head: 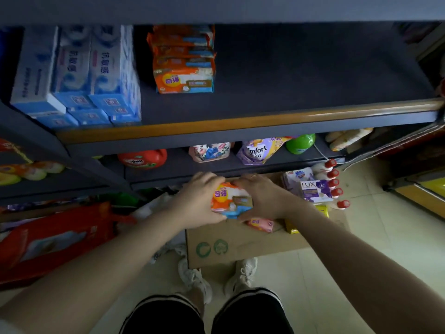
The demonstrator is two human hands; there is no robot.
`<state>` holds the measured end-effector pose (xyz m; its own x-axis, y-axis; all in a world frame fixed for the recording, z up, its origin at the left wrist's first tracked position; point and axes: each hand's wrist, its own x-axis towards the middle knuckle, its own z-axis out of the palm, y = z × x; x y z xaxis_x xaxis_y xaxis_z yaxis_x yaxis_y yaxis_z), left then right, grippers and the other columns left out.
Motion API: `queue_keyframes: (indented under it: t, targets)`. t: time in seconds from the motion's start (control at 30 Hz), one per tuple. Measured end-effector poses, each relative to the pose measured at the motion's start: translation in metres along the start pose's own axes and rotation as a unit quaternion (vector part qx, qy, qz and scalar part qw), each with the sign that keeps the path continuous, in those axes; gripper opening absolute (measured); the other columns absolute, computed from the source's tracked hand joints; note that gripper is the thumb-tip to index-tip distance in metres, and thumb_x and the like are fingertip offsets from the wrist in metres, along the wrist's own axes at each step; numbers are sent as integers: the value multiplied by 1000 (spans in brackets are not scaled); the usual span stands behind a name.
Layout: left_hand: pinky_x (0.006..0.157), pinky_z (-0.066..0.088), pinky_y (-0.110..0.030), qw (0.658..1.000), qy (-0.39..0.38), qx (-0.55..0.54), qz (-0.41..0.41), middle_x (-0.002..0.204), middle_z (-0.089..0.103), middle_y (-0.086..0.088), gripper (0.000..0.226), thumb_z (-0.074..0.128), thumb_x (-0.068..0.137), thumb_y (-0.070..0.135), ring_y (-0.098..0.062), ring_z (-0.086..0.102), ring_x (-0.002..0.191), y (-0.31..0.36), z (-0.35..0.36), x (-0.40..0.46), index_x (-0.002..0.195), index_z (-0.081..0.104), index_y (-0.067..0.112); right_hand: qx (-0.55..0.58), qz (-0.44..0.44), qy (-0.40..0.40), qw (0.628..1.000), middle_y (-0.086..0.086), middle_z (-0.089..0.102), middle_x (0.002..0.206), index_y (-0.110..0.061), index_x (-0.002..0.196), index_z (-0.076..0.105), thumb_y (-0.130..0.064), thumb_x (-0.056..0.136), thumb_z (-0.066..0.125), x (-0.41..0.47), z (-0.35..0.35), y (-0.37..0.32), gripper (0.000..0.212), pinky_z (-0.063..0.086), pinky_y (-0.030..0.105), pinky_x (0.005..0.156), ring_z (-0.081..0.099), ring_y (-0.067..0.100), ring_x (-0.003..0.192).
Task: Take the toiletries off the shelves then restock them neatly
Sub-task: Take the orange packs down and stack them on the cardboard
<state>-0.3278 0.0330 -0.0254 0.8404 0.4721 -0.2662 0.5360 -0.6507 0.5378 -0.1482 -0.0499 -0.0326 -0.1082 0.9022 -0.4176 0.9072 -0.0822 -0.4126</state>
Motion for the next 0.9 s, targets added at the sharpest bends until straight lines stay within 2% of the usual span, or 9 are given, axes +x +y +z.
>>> queue_keyframes:
  t: [0.07,0.17,0.3,0.4,0.53,0.67,0.8,0.83,0.9]
  targets:
    - [99,28,-26,999,-4,31,24,131,43,-7,78,74,72,36,-23,36,123,-1,12,9,137,38,9,-7,-3,-9,1000,10,44,137,-11,138,36,-40,67,79,6,19,5,89,33,31,102,45,26,123]
    - [98,34,-31,996,46,61,38,127,49,-11,71,76,71,30,-29,46,119,-13,35,19,131,46,6,1,33,6,999,11,41,136,-9,136,36,-33,65,78,22,48,23,86,32,31,102,42,29,123]
    - [104,34,-38,991,125,11,-45,141,38,-11,53,64,84,22,-30,38,128,-44,57,29,131,48,7,-101,103,-12,990,11,38,133,-10,132,34,-34,69,75,60,90,60,79,37,36,100,39,30,123]
    - [100,37,-44,986,148,43,-65,143,37,-17,43,63,84,18,-38,41,125,-79,66,35,124,55,4,-162,111,-39,980,10,36,135,-10,135,31,-31,73,73,87,116,82,78,36,37,101,37,28,125]
    - [106,28,-39,979,171,13,-108,149,27,-8,39,59,88,17,-28,27,135,-99,56,36,126,53,9,-162,132,-33,978,11,38,133,-9,132,34,-31,77,69,102,140,97,69,38,36,99,39,28,123]
    - [102,30,-30,969,219,1,-116,146,32,-7,35,58,89,16,-23,31,134,-94,41,24,123,55,9,-167,162,-19,972,10,38,135,-9,134,31,-31,86,58,102,150,101,59,33,35,101,38,28,125]
    - [98,30,-31,964,254,42,-62,135,45,-14,35,59,88,15,-21,34,125,-77,17,10,121,56,3,-133,130,34,982,7,37,142,-11,142,28,-34,88,59,91,115,77,67,31,37,104,36,27,131]
    - [96,33,-32,965,252,40,-55,131,48,-14,38,56,87,18,-19,35,121,-72,8,7,122,55,3,-106,94,81,987,9,45,135,-10,137,38,-31,86,61,86,97,64,60,37,38,99,44,30,124]
    - [88,43,-33,968,243,48,-51,123,52,-13,41,47,88,25,-17,39,113,-61,-13,-2,123,53,4,-60,2,223,973,12,63,102,-7,109,61,-21,81,59,76,57,35,31,49,33,72,61,33,95]
